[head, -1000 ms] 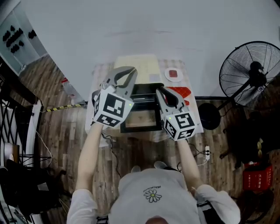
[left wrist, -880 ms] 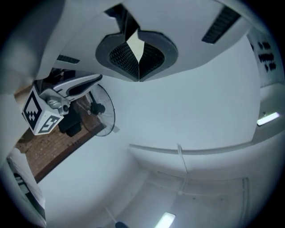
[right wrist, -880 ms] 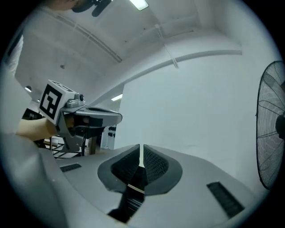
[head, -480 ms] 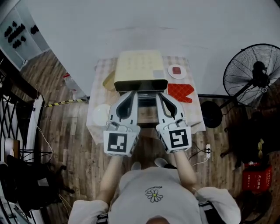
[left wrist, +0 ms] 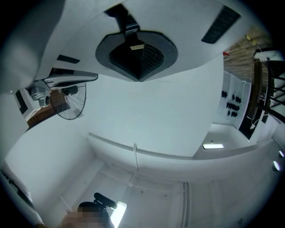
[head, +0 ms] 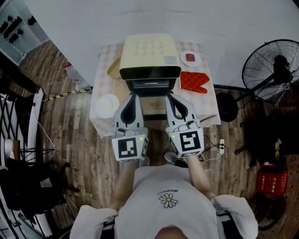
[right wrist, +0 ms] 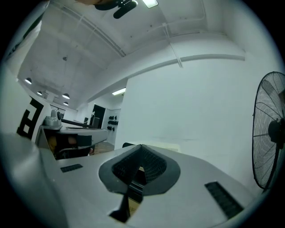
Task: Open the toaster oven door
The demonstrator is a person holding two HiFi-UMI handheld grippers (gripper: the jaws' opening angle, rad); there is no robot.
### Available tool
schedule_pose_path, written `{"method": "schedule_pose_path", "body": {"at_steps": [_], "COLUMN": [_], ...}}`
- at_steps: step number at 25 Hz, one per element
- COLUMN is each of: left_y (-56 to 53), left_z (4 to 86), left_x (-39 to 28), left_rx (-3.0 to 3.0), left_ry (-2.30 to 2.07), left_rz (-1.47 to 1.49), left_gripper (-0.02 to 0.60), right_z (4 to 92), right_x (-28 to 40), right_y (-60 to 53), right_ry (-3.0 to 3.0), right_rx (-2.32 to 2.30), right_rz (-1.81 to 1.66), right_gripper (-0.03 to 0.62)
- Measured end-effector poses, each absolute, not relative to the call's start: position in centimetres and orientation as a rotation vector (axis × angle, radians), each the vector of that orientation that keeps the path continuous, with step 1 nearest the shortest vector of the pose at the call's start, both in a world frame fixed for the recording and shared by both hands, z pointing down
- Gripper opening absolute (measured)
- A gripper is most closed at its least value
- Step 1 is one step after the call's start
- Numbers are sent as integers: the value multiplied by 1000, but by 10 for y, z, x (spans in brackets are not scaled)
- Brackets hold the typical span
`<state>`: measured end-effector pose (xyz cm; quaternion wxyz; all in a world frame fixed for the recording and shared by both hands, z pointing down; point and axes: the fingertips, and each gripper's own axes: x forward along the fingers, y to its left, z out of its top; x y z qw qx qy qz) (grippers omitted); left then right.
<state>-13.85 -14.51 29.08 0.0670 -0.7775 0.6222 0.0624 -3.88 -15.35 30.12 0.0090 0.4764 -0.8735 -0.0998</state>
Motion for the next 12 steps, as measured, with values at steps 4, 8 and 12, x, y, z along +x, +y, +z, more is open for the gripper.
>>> {"method": "schedule_pose_path", "body": {"at_steps": [4, 8, 12], "left_y": [-144, -143, -141], "left_z": [297, 296, 299], "left_x": [-144, -144, -143], "left_rx": [-2307, -2290, -2295], "left_ry": [1911, 1918, 1929], "left_rz": [152, 143, 128], "left_gripper": [18, 17, 17], "right_z": [307, 309, 311], "right_x": [-36, -33, -32], "right_y": [-152, -153, -154], "right_ry": [-2722, -2718, -2720], "right_rx": [1488, 1495, 1497], "right_rz": [-290, -277, -275], "right_gripper": [9, 9, 9]}}
